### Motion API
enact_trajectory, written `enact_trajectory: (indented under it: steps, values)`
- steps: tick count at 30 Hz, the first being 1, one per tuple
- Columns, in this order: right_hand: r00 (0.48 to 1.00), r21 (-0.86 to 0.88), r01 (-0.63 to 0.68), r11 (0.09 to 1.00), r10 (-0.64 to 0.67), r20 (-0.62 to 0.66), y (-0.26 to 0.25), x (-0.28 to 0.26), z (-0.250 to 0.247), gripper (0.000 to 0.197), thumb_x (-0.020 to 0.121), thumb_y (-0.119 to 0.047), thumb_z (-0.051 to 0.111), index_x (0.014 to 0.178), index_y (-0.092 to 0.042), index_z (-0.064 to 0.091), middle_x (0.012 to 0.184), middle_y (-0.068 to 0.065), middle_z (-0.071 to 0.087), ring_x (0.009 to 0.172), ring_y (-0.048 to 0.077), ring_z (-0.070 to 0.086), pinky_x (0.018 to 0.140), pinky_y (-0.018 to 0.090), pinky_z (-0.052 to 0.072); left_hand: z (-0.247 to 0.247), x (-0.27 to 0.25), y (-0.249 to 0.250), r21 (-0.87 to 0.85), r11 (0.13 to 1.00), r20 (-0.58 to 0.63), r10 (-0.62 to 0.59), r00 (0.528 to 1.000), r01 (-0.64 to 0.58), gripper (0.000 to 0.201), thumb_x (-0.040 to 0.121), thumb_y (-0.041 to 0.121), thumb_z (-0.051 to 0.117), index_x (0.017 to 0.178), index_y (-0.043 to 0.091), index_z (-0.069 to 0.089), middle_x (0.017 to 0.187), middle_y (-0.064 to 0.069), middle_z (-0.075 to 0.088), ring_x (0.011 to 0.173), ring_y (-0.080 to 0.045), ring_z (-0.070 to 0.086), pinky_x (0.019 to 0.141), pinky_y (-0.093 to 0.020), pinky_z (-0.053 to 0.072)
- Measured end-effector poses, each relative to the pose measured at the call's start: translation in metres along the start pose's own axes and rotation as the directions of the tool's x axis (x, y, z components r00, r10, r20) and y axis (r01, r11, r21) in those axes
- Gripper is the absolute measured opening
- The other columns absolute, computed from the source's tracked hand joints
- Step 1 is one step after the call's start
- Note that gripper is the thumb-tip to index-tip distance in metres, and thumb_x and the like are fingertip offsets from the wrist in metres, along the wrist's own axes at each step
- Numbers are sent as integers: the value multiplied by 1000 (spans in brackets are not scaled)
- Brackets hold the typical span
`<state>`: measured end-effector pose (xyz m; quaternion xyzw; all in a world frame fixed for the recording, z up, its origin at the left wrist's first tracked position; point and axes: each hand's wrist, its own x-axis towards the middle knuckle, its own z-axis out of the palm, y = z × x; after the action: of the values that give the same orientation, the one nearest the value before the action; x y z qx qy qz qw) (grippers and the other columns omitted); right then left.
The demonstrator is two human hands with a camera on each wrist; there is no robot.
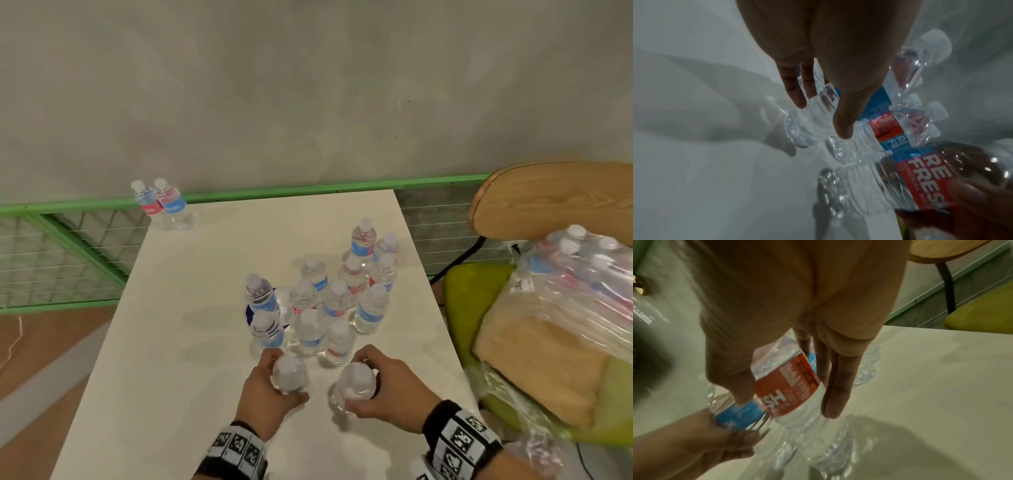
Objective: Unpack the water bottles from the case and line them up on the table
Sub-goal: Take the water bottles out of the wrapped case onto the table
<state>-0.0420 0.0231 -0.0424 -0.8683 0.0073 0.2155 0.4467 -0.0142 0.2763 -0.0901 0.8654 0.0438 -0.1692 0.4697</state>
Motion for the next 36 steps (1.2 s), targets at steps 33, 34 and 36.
enact_trajectory:
  steps: [33, 34, 36]
  values:
    - [939, 33, -1, 999, 12, -344, -13, 15, 24, 77, 74, -25, 77, 128, -58, 34, 103, -16, 51, 77, 11, 63, 71, 21, 55, 5, 32, 9, 195, 980, 23, -42, 999, 37, 41, 74, 27, 75, 113, 26, 64, 80, 15, 65, 76, -5, 61, 64, -11, 42]
    - [941, 48, -10, 999, 26, -336, -8, 9, 20, 74, 75, -21, 76, 126, -57, 36, 100, -14, 53, 74, 12, 63, 69, 21, 55, 4, 30, 5, 219, 975, 26, -50, 998, 44, 38, 74, 28, 74, 111, 24, 65, 80, 14, 66, 75, -5, 60, 65, -11, 43]
    - [945, 80, -38, 996, 62, -322, 6, -6, 9, 59, 77, -14, 73, 114, -52, 48, 90, -9, 59, 68, 13, 63, 64, 22, 55, 4, 27, 1, 320, 946, 53, -70, 996, 49, 29, 77, 33, 71, 104, 22, 66, 84, 14, 64, 78, -5, 56, 74, -15, 45]
